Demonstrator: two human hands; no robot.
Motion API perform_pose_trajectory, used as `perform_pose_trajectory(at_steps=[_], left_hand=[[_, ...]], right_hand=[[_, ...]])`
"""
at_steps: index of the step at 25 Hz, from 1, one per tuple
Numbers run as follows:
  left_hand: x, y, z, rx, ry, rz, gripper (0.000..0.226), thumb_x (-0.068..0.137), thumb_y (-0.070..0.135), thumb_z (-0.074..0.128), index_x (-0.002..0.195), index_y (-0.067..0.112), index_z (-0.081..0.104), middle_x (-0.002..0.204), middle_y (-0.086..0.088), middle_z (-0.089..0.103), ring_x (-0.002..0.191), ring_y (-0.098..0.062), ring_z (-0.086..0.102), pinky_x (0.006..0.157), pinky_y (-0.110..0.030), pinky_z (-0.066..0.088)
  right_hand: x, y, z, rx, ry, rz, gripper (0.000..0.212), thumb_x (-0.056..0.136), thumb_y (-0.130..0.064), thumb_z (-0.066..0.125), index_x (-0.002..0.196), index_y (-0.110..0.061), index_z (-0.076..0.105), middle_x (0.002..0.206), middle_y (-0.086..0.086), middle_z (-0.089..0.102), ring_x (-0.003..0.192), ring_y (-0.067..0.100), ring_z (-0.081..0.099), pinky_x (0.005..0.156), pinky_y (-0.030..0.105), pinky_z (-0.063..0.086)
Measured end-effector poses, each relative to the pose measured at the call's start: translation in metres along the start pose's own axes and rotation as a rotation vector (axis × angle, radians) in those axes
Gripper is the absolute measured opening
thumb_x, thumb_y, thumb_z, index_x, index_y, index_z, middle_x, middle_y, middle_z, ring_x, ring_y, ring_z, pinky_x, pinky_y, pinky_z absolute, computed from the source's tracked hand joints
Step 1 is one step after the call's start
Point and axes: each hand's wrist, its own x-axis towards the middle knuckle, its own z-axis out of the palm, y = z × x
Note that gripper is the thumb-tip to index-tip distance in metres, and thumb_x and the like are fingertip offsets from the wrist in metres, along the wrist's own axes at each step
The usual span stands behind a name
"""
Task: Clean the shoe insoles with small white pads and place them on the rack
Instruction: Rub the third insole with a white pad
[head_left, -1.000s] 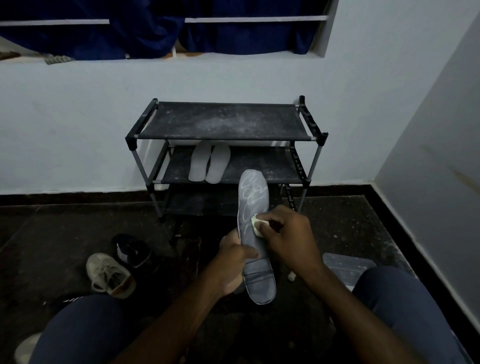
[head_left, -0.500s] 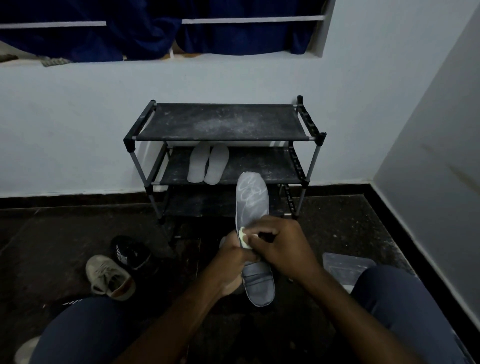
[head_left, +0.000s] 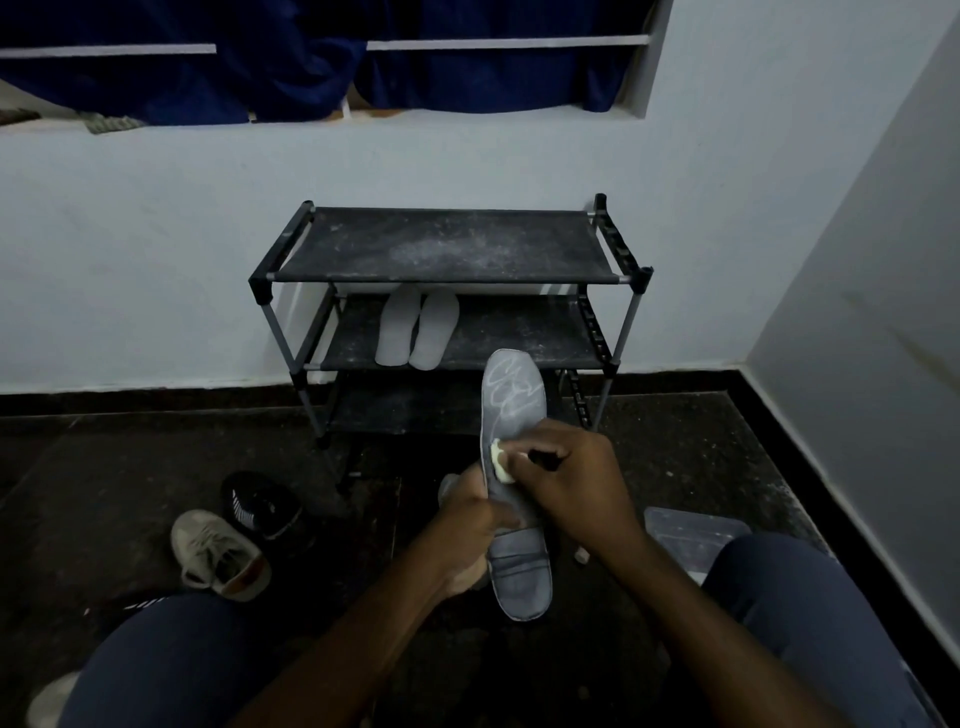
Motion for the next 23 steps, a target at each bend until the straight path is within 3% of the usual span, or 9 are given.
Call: perform_pose_trajectory(at_steps=[2,5,9,12,14,18,21,23], left_hand=[[-0.002,0.0,0.004,-0.003,0.003,-0.021,0.068,0.063,-0.008,0.061,0.129,0.005,0.058,0.109,-0.018,0.07,0.099,-0.025,0.07,0.074,-0.029,0.056],[-0.004,0.0,0.004,-0.044,-0.006,0.042,0.059,0.065,-0.01,0.06,0.124,-0.002,0.059,0.105,-0.018,0.071,0.095,-0.023,0.071,0.073,-0.027,0.057],[-0.001,0.002,0.002,-0.017,0.004,0.007,0.071,0.062,-0.01,0.057,0.132,0.004,0.056,0.106,-0.019,0.069,0.094,-0.024,0.069,0.075,-0.031,0.056],[-0.003,0.002,0.005,-0.029,0.002,0.027,0.055,0.075,-0.021,0.054,0.124,0.003,0.06,0.102,-0.015,0.072,0.093,-0.021,0.072,0.073,-0.028,0.057],[-0.005,0.004,0.004,-0.055,-0.001,0.056,0.049,0.077,-0.017,0.056,0.122,0.001,0.062,0.102,-0.017,0.073,0.093,-0.023,0.073,0.073,-0.028,0.058],[-0.002,0.006,0.003,-0.008,0.027,0.036,0.064,0.067,-0.012,0.057,0.129,0.005,0.059,0.108,-0.023,0.07,0.097,-0.026,0.071,0.078,-0.032,0.057],[-0.004,0.005,0.006,-0.044,0.013,0.045,0.047,0.083,-0.023,0.051,0.126,-0.004,0.057,0.1,-0.016,0.072,0.09,-0.02,0.072,0.071,-0.026,0.057],[-0.004,0.006,0.005,-0.056,0.019,0.067,0.042,0.088,-0.021,0.053,0.127,-0.006,0.057,0.107,-0.022,0.071,0.096,-0.025,0.072,0.075,-0.028,0.058]], right_hand=[[0.001,-0.003,0.001,0.005,0.012,-0.024,0.015,0.086,-0.003,0.078,0.094,-0.014,0.083,0.087,-0.011,0.075,0.083,0.004,0.071,0.075,0.017,0.053],[-0.006,-0.006,0.003,0.034,-0.103,-0.018,0.014,0.085,-0.003,0.078,0.094,-0.013,0.082,0.089,-0.008,0.076,0.085,0.008,0.073,0.078,0.028,0.058],[0.002,0.002,-0.001,0.026,0.009,0.047,0.015,0.085,-0.002,0.078,0.092,-0.014,0.082,0.086,-0.009,0.075,0.082,0.008,0.072,0.075,0.031,0.058],[-0.001,-0.005,0.004,0.031,-0.027,0.012,0.015,0.085,-0.002,0.077,0.092,-0.014,0.082,0.088,-0.008,0.075,0.083,0.008,0.072,0.076,0.027,0.057],[-0.007,-0.006,0.006,0.01,-0.068,0.024,0.014,0.085,-0.003,0.077,0.091,-0.014,0.082,0.087,-0.009,0.076,0.084,0.007,0.073,0.078,0.03,0.059],[0.002,0.002,0.001,-0.035,0.067,0.063,0.013,0.084,-0.005,0.079,0.088,-0.017,0.083,0.084,-0.014,0.074,0.08,0.004,0.071,0.075,0.03,0.058],[-0.002,-0.007,0.006,-0.021,0.003,0.026,0.014,0.085,-0.003,0.078,0.089,-0.015,0.083,0.086,-0.011,0.075,0.082,0.004,0.072,0.076,0.024,0.057],[-0.006,-0.008,0.006,-0.012,-0.037,0.051,0.012,0.084,-0.003,0.077,0.087,-0.013,0.082,0.084,-0.009,0.075,0.081,0.005,0.072,0.077,0.03,0.059]])
